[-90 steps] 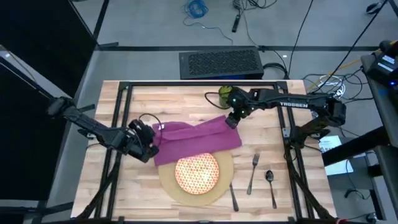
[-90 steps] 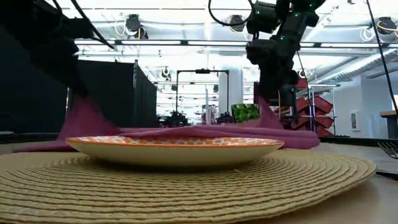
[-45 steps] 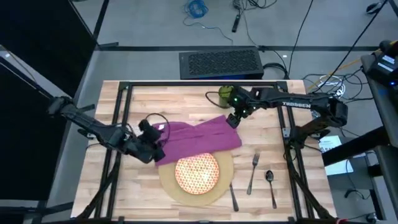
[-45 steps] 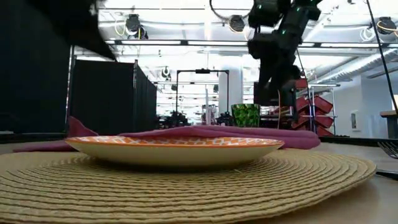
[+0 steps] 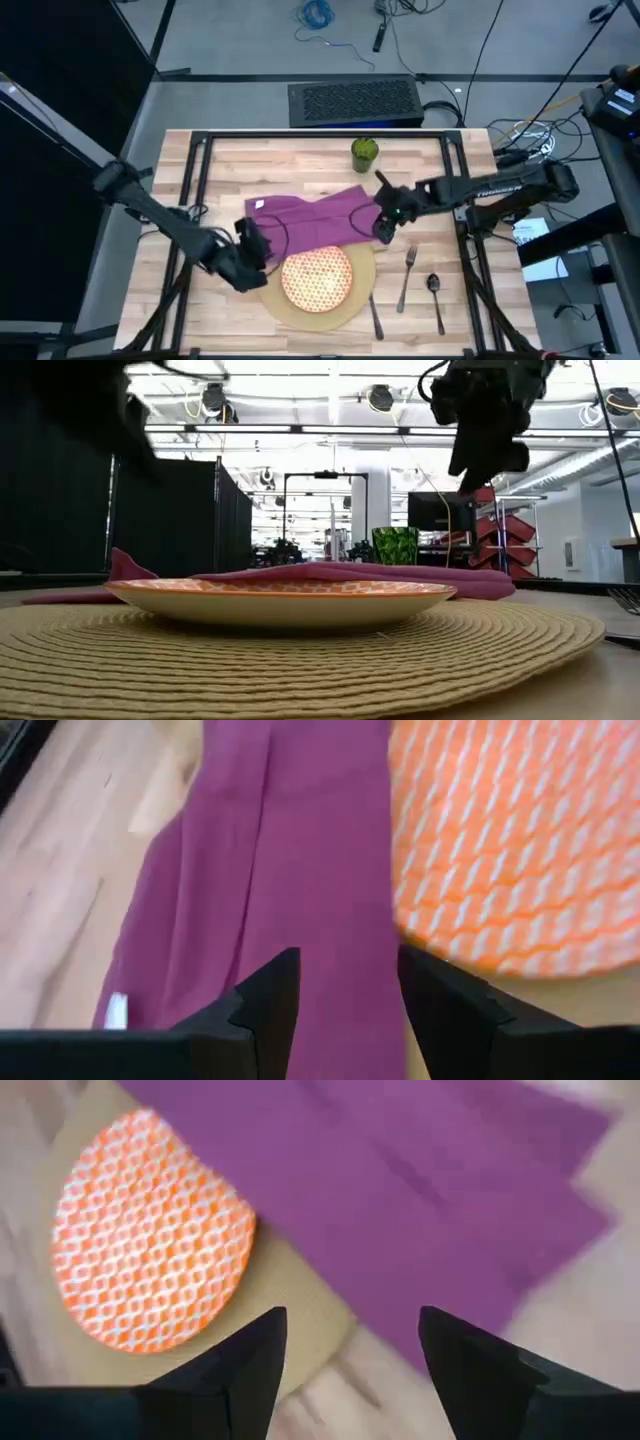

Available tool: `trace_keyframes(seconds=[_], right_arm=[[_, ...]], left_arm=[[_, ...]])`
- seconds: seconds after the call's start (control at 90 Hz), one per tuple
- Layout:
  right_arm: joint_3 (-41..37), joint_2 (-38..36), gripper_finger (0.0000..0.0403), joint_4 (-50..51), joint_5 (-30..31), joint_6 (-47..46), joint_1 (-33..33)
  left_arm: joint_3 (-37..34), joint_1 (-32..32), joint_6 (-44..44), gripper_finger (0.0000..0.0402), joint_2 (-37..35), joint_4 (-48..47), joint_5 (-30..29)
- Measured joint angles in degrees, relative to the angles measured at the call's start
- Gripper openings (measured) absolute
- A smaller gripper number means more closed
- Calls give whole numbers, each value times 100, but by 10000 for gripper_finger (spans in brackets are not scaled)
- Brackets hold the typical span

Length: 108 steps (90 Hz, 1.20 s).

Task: Set table place
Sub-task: Fold the purple table napkin

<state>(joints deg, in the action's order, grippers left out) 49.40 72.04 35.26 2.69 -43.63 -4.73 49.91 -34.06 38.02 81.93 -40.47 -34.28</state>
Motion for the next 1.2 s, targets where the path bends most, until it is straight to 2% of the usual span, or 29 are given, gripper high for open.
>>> trace_keyframes(seconds=[0.278, 0.456, 0.789, 1.033, 1.2], right_arm=[[-578, -8, 215, -498, 32, -331, -66], [-578, -8, 215, -517, 30, -265, -64], [-578, -8, 215, -601, 28, -68, -57], [-578, -8, 215, -645, 25, 133, -57], [-578, -8, 215, -644, 25, 191, -57]], left_arm=[[0, -187, 372, 157, 759, -537, 149], [0, -459, 461, 157, 779, -412, 687], [0, -529, 479, 157, 779, -675, 919], [-95, -534, 495, 157, 779, -686, 1438], [-96, -529, 469, 157, 786, -685, 1456]])
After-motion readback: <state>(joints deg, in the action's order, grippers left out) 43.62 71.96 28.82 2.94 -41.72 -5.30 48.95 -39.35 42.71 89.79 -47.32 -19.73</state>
